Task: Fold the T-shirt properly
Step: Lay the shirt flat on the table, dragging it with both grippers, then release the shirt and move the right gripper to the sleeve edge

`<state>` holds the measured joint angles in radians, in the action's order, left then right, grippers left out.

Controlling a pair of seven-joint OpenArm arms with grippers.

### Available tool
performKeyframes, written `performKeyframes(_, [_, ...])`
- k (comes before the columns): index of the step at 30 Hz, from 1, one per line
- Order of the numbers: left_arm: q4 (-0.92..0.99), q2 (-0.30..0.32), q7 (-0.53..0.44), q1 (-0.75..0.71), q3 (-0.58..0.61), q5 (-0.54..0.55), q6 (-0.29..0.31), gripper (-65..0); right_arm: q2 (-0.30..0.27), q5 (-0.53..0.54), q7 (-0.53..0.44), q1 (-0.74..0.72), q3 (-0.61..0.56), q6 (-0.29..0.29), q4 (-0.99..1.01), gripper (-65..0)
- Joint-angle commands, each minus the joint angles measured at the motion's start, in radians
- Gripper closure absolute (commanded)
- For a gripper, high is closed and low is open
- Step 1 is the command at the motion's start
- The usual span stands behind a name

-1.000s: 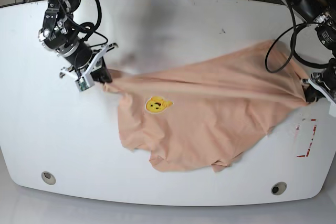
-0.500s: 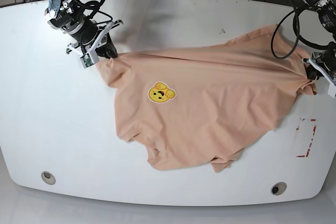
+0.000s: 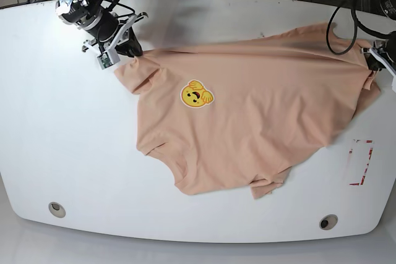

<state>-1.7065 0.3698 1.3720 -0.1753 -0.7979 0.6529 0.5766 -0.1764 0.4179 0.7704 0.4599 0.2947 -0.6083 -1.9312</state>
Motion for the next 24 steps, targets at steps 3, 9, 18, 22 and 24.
performKeyframes(3, [-0.019, 0.027, -0.018, -0.026, -0.013, -0.014, 0.000, 0.0, -0.002, -0.030, -0.012, 0.004, 0.010, 0.011, -0.020, 0.0])
performKeyframes(9, [-0.019, 0.027, -0.018, -0.048, -0.015, -0.014, 0.000, 0.0, -0.001, -0.047, -0.012, 0.006, 0.008, 0.011, -0.018, -0.2])
performKeyframes(18, [-0.020, 0.027, -0.018, -0.045, -0.012, -0.014, 0.000, -15.7, -0.001, -0.046, -0.010, 0.004, 0.011, 0.012, -0.021, -33.3])
performKeyframes(22, [-0.016, 0.027, -0.015, -0.043, -0.008, -0.014, 0.000, -29.4, -0.001, -0.046, -0.010, 0.000, 0.011, 0.012, -0.021, -47.7])
performKeyframes(24, [-0.016, 0.027, -0.015, -0.042, -0.012, -0.014, 0.000, -36.4, -0.004, -0.044, -0.010, -0.003, 0.011, 0.012, -0.021, -51.5])
